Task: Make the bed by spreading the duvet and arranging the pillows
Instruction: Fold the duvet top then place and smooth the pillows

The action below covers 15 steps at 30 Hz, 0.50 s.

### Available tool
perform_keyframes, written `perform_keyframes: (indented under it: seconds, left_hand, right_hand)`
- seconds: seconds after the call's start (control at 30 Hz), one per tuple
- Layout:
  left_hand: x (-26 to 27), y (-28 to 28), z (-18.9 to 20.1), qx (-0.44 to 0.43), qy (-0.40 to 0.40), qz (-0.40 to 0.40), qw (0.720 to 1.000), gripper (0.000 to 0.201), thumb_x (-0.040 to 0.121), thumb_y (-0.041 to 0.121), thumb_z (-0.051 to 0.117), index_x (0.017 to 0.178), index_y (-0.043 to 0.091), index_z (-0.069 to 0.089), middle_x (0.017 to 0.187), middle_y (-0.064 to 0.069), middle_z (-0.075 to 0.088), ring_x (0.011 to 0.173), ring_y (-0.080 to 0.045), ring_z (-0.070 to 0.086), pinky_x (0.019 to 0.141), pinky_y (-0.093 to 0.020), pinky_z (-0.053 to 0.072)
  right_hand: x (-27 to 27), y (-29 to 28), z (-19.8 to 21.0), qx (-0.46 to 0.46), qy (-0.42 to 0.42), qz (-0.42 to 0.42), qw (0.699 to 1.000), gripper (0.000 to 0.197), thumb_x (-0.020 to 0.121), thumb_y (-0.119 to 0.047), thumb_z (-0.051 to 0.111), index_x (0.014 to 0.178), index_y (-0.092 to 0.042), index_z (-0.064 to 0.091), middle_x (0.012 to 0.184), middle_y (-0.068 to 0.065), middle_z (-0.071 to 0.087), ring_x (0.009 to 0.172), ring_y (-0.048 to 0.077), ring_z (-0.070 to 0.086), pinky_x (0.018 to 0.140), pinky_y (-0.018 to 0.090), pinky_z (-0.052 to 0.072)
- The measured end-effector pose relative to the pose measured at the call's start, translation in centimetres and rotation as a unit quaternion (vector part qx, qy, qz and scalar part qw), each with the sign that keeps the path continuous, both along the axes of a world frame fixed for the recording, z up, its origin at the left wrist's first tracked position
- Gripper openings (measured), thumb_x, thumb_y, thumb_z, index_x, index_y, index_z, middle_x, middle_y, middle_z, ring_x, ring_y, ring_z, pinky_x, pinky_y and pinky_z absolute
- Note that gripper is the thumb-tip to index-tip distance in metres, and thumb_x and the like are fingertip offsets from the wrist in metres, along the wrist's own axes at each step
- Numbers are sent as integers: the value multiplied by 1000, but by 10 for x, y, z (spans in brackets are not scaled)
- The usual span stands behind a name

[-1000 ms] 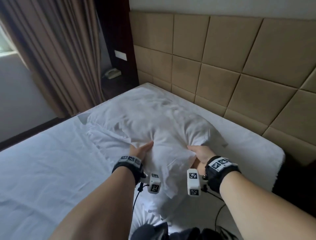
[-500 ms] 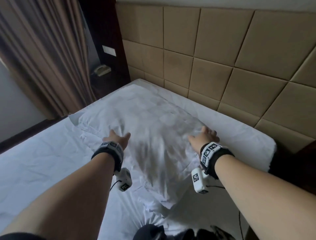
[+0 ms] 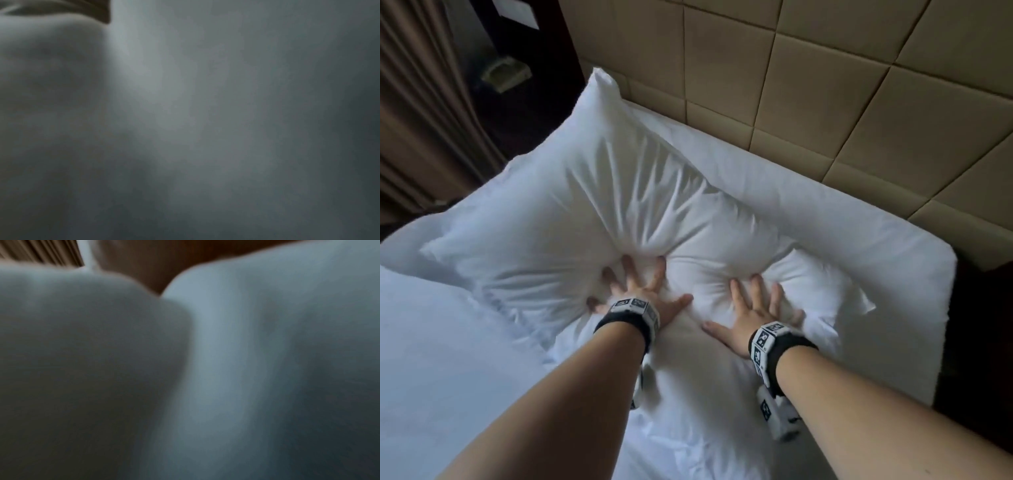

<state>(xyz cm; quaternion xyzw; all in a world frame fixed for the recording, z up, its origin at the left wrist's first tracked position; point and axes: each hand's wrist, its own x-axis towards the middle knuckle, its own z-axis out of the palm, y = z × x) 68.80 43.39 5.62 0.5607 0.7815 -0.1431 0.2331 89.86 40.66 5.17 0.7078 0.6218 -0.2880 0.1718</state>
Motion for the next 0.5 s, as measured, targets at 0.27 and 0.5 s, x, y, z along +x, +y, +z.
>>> perform_keyframes:
  seconds: [0.27,0.5]
  left_hand:
    - [-51,129,78,33,-10,-106,994,69,87,74,54,110,13,73,122,-16,70,104,-34,65,86,-36,48]
    - [-147,222,118,188,-38,112,975,99,81,67,71,155,13,33,153,-24,41,137,-46,43,111,-56,40]
  right_hand:
    - [14,48,20,36,30,-33,998,100,58,-99,38,145,-50,31,159,2,26,148,36,18,120,56,17]
    - [83,67,37,34,29,-384,922,141,44,-91,68,157,-34,6,159,10,16,145,40,26,116,53,32]
